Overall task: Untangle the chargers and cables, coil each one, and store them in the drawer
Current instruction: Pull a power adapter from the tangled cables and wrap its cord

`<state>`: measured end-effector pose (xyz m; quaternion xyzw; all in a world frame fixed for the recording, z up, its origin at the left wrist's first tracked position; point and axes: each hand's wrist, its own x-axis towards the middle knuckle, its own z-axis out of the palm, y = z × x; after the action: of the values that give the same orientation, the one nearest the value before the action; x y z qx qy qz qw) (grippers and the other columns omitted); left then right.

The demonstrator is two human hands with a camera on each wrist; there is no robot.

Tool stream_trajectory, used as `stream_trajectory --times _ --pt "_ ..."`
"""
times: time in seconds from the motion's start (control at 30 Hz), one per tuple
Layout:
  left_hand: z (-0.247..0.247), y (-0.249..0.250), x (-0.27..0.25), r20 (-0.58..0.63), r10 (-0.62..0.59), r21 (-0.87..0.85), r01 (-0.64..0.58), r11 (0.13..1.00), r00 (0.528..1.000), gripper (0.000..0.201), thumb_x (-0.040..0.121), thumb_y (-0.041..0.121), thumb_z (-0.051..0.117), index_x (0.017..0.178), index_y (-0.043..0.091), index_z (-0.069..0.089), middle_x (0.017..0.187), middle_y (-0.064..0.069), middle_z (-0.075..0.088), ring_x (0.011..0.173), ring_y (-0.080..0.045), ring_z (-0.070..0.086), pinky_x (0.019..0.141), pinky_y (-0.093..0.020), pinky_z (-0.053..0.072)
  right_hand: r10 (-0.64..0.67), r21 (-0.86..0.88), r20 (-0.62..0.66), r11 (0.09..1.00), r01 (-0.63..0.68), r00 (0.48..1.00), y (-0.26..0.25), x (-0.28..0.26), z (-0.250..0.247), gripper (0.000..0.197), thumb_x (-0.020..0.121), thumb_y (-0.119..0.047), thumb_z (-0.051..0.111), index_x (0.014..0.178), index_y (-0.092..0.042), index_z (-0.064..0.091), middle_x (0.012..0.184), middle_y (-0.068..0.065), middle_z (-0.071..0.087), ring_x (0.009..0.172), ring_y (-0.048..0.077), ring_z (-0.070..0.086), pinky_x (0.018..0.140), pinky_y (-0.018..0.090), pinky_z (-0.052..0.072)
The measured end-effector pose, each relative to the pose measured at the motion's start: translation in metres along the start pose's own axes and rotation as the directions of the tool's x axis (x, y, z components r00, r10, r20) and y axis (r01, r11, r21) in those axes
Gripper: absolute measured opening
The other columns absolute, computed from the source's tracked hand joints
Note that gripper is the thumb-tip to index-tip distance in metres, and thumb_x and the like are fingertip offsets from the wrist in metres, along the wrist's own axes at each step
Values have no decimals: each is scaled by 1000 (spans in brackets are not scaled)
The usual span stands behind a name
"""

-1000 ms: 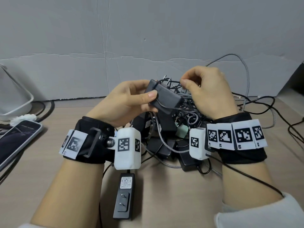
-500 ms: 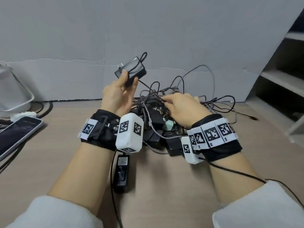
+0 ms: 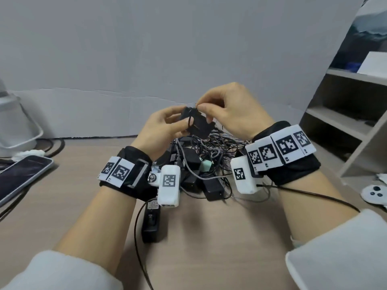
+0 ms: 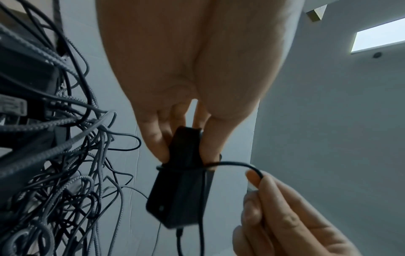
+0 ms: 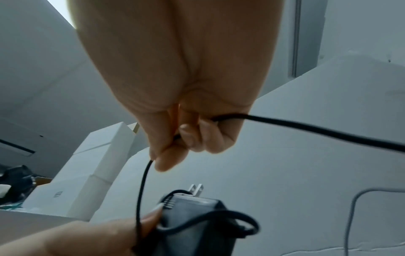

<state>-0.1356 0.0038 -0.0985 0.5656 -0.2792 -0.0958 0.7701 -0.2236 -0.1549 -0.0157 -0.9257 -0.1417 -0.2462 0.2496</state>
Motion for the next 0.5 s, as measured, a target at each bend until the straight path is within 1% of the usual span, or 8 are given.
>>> stream_trajectory --times 0.03,0.1,0.17,0.2,0.3,0.4,0.47,0.5 --pt "0 0 -1 39 -12 2 12 1000 999 37 93 1 65 129 -5 57 122 -24 68 111 -34 68 95 -41 55 7 19 -28 1000 -6 1000 5 3 -2 11 95 -18 67 90 -14 76 67 -1 70 66 10 65 71 23 50" --pt "-2 0 -1 111 -39 -10 40 999 993 38 96 3 61 132 -6 55 126 -24 66 115 -35 66 96 -41 54 29 59 -83 998 -24 996 15 9 -4 6 92 -18 71 87 -16 73 69 -3 71 66 10 67 72 28 54" --pt "-5 1 -3 171 -64 -22 69 997 983 39 97 6 60 133 -7 55 126 -23 65 115 -34 65 98 -43 53 69 101 -119 993 -57 990 28 13 -4 7 89 -18 73 84 -20 70 71 -2 72 69 12 69 76 35 57" --pt "-5 3 -4 188 -73 -24 79 997 979 37 98 7 58 132 -7 55 125 -23 65 114 -34 65 99 -44 53 91 124 -122 989 -76 988 33 14 -3 7 89 -18 73 84 -21 70 71 -2 72 69 11 69 76 36 57" --pt "-6 6 -5 221 -92 -23 99 995 971 33 98 5 55 129 -7 58 120 -20 67 110 -30 66 101 -46 52 141 204 -104 972 -118 985 45 12 3 6 92 -15 71 86 -17 70 72 -5 71 70 9 67 75 34 56" --pt "-7 8 -8 268 -113 -26 125 992 957 39 98 6 55 133 -10 54 126 -23 64 113 -32 64 106 -49 48 164 286 -82 949 -134 983 47 7 13 9 94 -14 69 85 -16 70 71 -4 71 65 9 61 70 32 53" --pt "-6 11 -8 273 -125 -67 149 987 954 45 98 10 55 137 -11 49 133 -27 58 119 -35 59 109 -50 45 181 316 -73 937 -149 981 47 4 18 12 97 -14 65 86 -13 70 72 -3 70 62 5 60 67 24 52" --pt "-6 13 -8 265 -124 -110 158 981 956 48 98 12 53 139 -12 47 137 -30 55 121 -35 57 110 -48 44 195 316 -68 934 -165 978 47 3 20 14 98 -12 62 87 -11 70 73 0 70 62 2 60 66 20 50"
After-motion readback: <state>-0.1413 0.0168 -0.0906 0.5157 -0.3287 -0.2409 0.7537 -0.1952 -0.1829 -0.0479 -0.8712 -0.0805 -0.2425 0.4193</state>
